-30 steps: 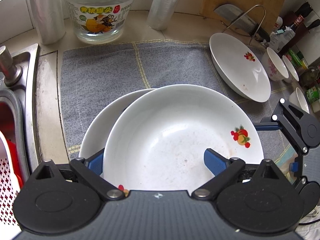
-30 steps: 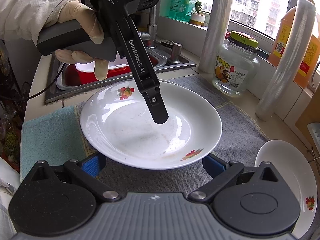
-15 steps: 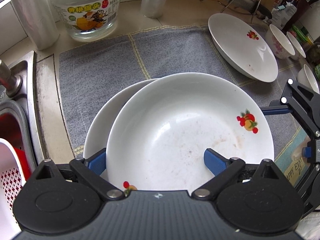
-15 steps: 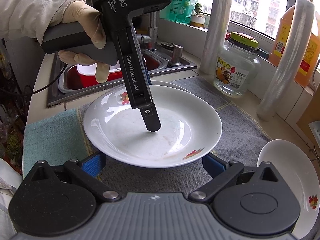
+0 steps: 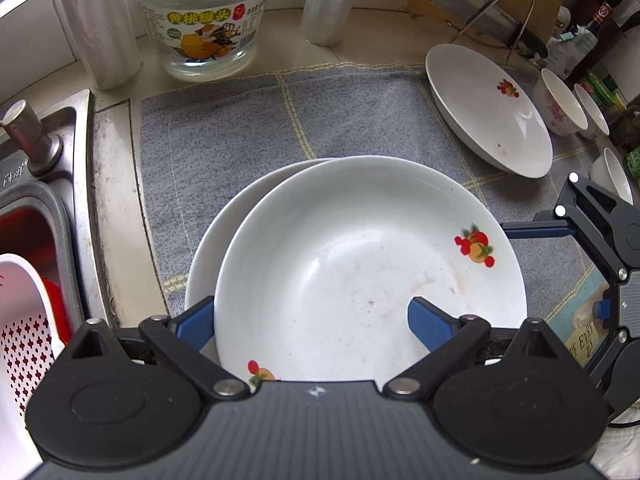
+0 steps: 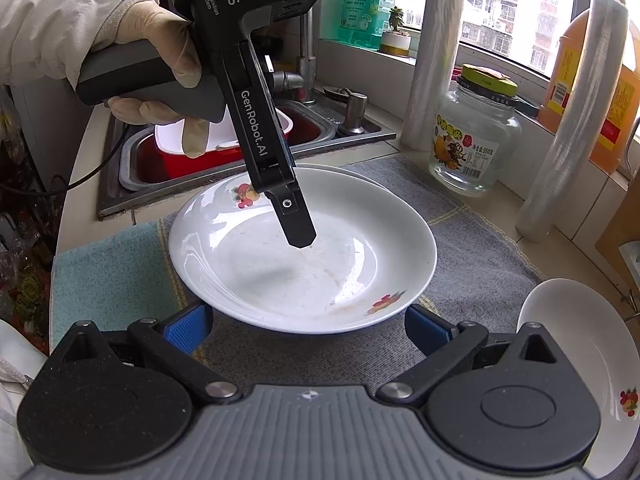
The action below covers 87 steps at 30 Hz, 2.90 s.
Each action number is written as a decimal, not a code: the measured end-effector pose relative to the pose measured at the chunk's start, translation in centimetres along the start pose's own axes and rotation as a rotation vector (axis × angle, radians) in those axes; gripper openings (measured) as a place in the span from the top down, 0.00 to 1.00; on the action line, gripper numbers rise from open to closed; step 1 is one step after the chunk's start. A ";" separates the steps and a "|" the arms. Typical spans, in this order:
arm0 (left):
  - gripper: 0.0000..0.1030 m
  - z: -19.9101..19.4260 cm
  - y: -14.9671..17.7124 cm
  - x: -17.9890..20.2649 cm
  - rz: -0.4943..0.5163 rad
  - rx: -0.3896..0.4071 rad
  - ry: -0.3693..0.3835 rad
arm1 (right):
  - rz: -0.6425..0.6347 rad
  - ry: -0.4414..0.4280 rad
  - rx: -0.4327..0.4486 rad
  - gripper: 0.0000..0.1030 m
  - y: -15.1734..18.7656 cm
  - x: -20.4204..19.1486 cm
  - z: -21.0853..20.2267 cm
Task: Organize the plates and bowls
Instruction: 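Lower the deep floral plate onto the stained plate and open the left gripper, then move the right gripper to the shallow floral plate on the towel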
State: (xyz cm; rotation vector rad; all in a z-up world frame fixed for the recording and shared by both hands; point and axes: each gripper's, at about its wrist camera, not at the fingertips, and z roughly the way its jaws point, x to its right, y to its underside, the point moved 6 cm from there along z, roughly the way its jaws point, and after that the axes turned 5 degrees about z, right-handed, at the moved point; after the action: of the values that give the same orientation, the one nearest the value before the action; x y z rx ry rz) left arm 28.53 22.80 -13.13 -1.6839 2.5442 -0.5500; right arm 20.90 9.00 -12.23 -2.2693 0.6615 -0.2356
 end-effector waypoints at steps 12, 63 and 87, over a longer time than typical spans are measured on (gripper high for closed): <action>0.05 -0.8 0.4 0.0 -0.002 -0.005 -0.025 | -0.017 -0.003 0.004 0.00 -0.3 -0.3 0.3; 0.03 -4.3 2.2 11.8 0.102 0.489 -0.187 | 0.275 0.375 -0.020 0.00 5.2 3.7 -6.1; 0.03 4.8 -3.9 19.1 0.034 0.471 -0.268 | 0.378 0.356 -0.020 0.00 5.7 19.4 -9.3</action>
State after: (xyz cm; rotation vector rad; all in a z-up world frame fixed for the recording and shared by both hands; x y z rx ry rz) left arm 25.20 2.98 -13.33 -1.4313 2.0489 -0.7858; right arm 31.86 -10.24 -10.32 -2.0871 1.2634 -0.4520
